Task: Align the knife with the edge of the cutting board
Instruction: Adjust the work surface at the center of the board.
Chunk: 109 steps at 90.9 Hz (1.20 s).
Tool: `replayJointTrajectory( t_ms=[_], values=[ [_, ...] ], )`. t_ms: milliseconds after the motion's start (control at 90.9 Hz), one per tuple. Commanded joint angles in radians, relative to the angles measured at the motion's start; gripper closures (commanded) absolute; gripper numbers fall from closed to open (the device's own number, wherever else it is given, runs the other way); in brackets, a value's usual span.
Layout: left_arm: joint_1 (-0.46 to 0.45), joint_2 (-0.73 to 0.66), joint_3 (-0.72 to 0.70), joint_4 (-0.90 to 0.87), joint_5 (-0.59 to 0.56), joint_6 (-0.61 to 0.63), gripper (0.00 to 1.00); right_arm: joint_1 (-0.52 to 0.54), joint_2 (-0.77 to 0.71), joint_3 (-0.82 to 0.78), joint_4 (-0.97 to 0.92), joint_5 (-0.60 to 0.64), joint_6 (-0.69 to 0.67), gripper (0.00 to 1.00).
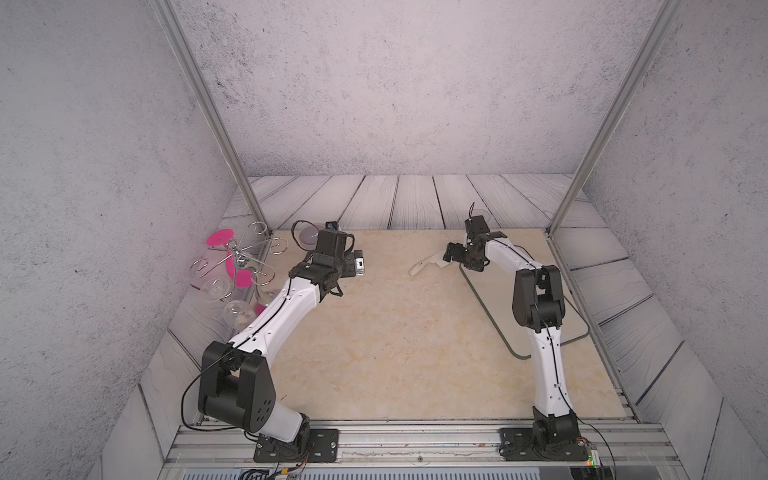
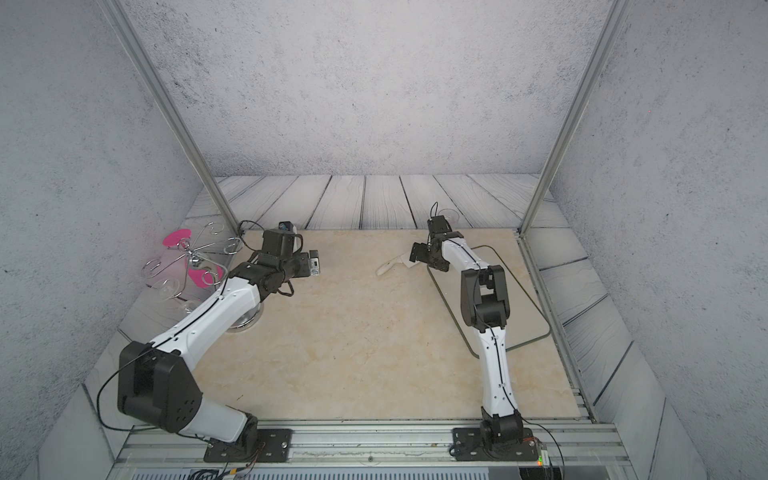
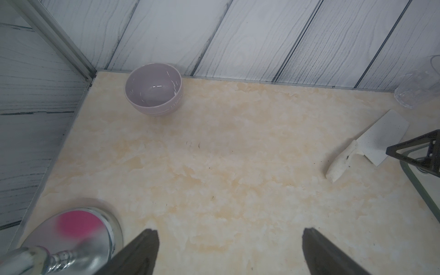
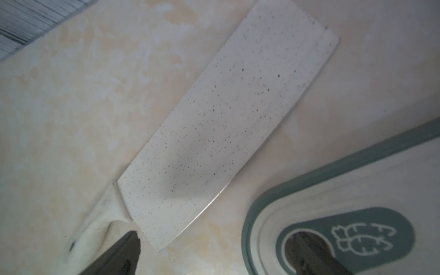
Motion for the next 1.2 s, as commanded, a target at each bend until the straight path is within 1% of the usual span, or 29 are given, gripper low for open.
replayJointTrajectory(
  t_ms=[0,132,385,539,627,804,969,1079,1189],
  values=[
    [-0.009,-0.052,-0.009,-0.021,-0.006,-0.011,0.00,0.028,0.015,-0.011,-0.073,-0.029,-0.008,0.01],
    [-0.009,-0.081,-0.021,-0.037,-0.003,-0.019,0.00,0.063,-0.034,-0.092,-0.074,-0.022,-0.010,0.01],
    [-0.014,-0.154,-0.062,-0.060,0.007,-0.047,0.00,0.151,-0.208,-0.377,0.021,-0.012,0.003,0.01],
    [-0.018,-0.194,-0.074,-0.082,0.013,-0.058,0.00,0.241,-0.302,-0.538,0.082,-0.008,0.031,0.01],
    [-0.018,-0.211,-0.081,-0.089,0.018,-0.060,0.00,0.305,-0.334,-0.599,0.102,-0.003,0.048,0.01],
    [-0.020,-0.230,-0.087,-0.103,0.010,-0.065,0.00,0.458,-0.358,-0.637,0.107,0.030,0.082,0.01],
    [-0.020,-0.230,-0.055,-0.137,-0.007,-0.065,0.00,0.577,-0.341,-0.599,0.069,0.045,0.102,0.01],
    [-0.020,-0.223,-0.030,-0.154,-0.017,-0.073,0.00,0.623,-0.359,-0.587,0.049,0.070,0.117,0.01],
    [-0.020,-0.212,-0.012,-0.167,-0.025,-0.080,0.00,0.630,-0.412,-0.596,0.042,0.087,0.132,0.01]
  ],
)
